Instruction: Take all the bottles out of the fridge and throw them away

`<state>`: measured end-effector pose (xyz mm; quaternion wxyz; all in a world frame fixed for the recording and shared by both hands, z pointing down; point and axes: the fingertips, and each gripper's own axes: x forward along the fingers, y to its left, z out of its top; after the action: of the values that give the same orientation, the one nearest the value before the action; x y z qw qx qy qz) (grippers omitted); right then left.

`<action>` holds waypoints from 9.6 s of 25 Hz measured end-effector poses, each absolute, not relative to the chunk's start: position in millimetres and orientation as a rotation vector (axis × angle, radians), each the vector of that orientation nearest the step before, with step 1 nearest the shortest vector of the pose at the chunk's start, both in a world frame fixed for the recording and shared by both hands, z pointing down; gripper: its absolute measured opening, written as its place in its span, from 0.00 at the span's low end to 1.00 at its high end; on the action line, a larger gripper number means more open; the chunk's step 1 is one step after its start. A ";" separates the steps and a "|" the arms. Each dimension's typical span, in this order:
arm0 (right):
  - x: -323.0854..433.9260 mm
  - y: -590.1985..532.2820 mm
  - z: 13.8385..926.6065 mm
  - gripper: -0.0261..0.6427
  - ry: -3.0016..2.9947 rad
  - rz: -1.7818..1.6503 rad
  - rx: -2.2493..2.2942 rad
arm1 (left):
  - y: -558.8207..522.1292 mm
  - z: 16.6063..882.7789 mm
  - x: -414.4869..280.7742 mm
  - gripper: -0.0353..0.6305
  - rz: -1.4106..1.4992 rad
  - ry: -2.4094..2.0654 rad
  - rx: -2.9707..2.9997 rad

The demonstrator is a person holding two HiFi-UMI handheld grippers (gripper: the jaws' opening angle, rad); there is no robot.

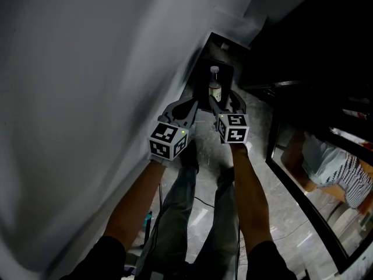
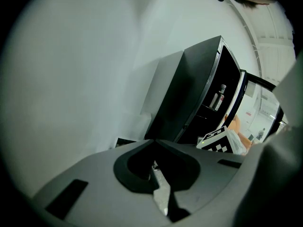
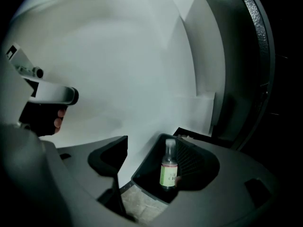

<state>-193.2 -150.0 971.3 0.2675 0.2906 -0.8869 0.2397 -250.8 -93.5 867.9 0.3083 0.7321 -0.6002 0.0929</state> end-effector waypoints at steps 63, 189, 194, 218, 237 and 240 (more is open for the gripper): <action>228.4 -109.6 359.3 0.05 -2.397 0.489 1.792 | -140.1 326.1 79.6 0.06 0.091 -1.153 2.549; 229.5 -357.2 693.2 0.53 -2.213 0.430 2.091 | -252.0 635.1 105.0 0.06 0.293 -1.001 2.693; 232.2 -378.6 703.7 0.53 -2.203 0.406 2.071 | -272.4 638.0 107.6 0.06 0.272 -1.032 2.676; 215.6 -349.6 693.1 0.49 -2.232 0.348 2.051 | -259.3 629.0 94.9 0.06 0.267 -1.051 2.663; 196.8 -170.2 528.7 0.49 -2.204 0.416 2.040 | -144.3 497.1 39.0 0.06 0.258 -1.064 2.597; 199.8 -150.7 493.6 0.49 -2.201 0.415 2.065 | -133.7 467.5 28.2 0.06 0.213 -1.102 2.577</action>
<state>199.8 -150.7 493.6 0.0477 0.6771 -0.7216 0.1360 28.2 -133.7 467.5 0.1645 0.9043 -0.3868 0.0747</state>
